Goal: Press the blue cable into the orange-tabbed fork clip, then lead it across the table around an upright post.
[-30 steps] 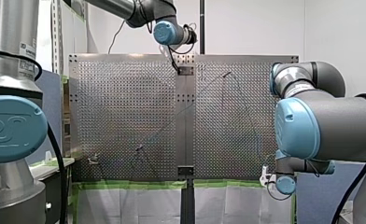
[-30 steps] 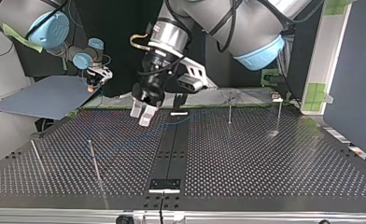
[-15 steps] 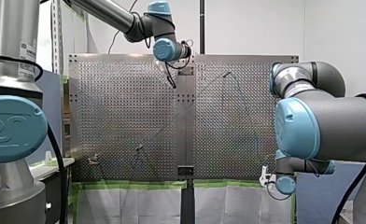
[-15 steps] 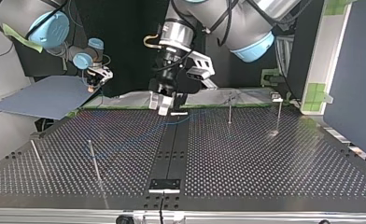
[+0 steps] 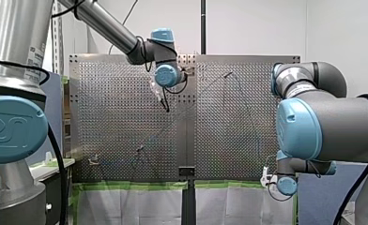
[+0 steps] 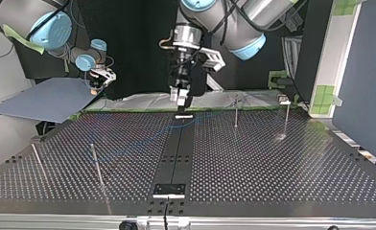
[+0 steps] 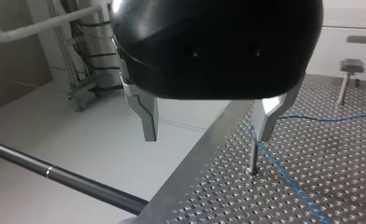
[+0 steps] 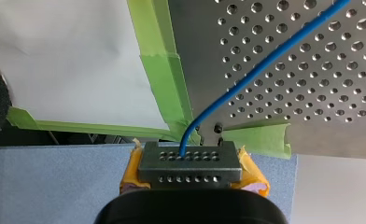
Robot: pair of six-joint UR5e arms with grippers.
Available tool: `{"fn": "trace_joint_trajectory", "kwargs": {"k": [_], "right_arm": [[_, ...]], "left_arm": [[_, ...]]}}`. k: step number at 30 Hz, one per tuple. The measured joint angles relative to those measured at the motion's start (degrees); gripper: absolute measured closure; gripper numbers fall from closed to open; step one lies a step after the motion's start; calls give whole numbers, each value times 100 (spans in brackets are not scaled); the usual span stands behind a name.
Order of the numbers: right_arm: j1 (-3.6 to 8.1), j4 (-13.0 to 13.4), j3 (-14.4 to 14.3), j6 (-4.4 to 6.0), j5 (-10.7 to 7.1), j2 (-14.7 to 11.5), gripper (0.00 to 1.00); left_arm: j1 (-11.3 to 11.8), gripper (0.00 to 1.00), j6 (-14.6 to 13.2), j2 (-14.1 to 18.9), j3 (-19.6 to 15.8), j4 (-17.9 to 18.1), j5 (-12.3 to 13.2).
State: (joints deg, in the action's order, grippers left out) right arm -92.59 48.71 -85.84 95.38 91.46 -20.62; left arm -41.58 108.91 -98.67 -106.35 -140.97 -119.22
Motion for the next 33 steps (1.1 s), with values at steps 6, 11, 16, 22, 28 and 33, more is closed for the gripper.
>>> {"fn": "trace_joint_trajectory", "kwargs": {"k": [6, 11, 16, 22, 28, 33], "right_arm": [[0, -1, 0, -1, -2, 0, 100], [-1, -1, 0, -1, -3, 1, 100], [-2, 0, 0, -1, -3, 0, 100], [-12, -1, 0, -1, -5, 0, 100], [-17, 2, 0, -1, -1, 0, 100], [-18, 4, 0, -1, 2, 0, 100]], "left_arm": [[1, 0, -85, -3, -328, 332, 13], [27, 0, 40, -5, -612, 614, 186], [78, 0, 255, -6, -866, 868, 422], [133, 0, 353, -6, -1203, 1207, 534], [153, 0, 408, -6, -1565, 1569, 555], [180, 0, 460, -11, -1814, 1813, 613]]}}
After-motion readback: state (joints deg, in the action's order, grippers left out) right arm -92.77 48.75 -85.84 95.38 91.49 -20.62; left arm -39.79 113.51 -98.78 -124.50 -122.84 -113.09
